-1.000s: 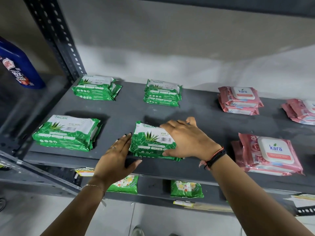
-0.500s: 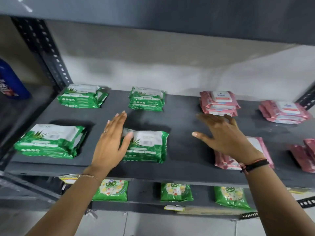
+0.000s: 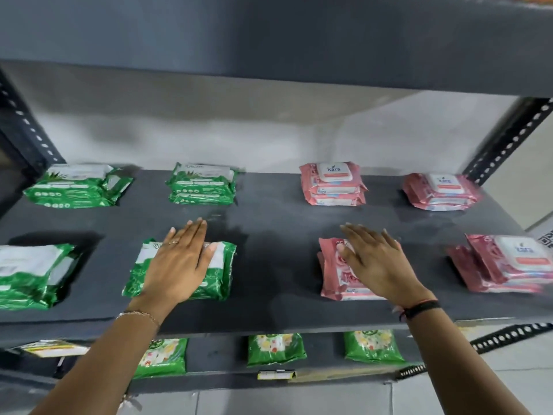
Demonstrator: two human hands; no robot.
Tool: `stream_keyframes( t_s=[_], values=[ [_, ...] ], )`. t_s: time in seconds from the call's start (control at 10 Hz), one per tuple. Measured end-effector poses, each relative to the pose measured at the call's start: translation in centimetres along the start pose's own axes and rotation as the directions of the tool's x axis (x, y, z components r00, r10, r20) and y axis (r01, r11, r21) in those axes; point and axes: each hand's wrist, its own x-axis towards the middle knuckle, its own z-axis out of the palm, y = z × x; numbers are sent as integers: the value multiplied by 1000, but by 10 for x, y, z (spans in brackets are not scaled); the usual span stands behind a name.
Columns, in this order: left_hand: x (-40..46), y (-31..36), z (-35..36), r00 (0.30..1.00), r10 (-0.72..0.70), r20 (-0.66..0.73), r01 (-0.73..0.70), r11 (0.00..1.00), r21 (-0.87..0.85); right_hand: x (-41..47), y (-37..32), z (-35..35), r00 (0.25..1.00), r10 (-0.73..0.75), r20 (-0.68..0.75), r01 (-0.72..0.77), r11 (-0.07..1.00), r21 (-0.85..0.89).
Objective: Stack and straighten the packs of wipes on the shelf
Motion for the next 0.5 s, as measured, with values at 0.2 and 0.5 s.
stream_keyframes(
  t_s=[0.2, 0.5],
  values=[
    [0, 3, 1, 999, 33, -16, -32, 999, 28, 0, 3, 8, 999, -20, -36, 20, 1000, -14],
    [-2, 2, 1, 1000, -18, 0, 18, 999, 30, 3, 3, 4, 1000, -8, 19, 8, 1000, -10]
  ],
)
